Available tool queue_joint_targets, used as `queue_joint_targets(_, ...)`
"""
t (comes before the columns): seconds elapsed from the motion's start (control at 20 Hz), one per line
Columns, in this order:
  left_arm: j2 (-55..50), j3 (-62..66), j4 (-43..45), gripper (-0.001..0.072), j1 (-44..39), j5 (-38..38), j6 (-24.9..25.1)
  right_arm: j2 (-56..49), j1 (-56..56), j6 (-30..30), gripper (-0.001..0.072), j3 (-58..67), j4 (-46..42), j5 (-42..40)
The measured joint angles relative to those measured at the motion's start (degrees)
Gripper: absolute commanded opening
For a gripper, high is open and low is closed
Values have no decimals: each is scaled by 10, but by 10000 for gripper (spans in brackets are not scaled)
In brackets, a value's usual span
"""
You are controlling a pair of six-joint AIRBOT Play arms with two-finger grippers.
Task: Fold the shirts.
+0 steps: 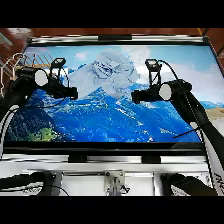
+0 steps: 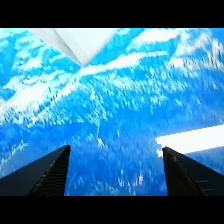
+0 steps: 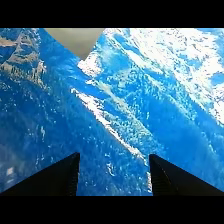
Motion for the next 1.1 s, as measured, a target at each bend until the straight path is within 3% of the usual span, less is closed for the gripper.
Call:
queue_joint_targets(0.2, -85, 60, -79, 720, 70, 21, -2, 0, 0, -1, 547, 0, 0, -8)
queue_joint_targets(0.35, -153, 105, -122, 720, 109, 25, 14, 0, 0, -3, 546, 0, -5, -59)
queue_joint_targets(0.6, -235, 136, -163, 720, 129, 15, 27, 0, 0, -3, 546, 0, 8, -162)
queue_joint_targets(0.85, -275, 143, -210, 714, 131, 21, 35, 0, 0, -1, 546, 0, 21, -206)
queue_joint_targets(0.9, -280, 143, -222, 619, 132, 25, 37, -1, 0, 0, 547, 0, 25, -211)
queue_joint_targets(0.95, -283, 143, -230, 436, 131, 34, 37, 0, 0, 0, 546, 0, 31, -212)
queue_joint_targets(1.0, -287, 142, -239, 312, 130, 43, 38, -1, 0, 1, 547, 0, 43, -216)
queue_joint_targets(1.05, -289, 142, -247, 256, 129, 51, 38, -1, 0, 1, 547, 0, 59, -218)
queue_joint_targets(1.1, -291, 142, -257, 133, 129, 57, 38, -1, 0, 1, 547, 0, 75, -227)
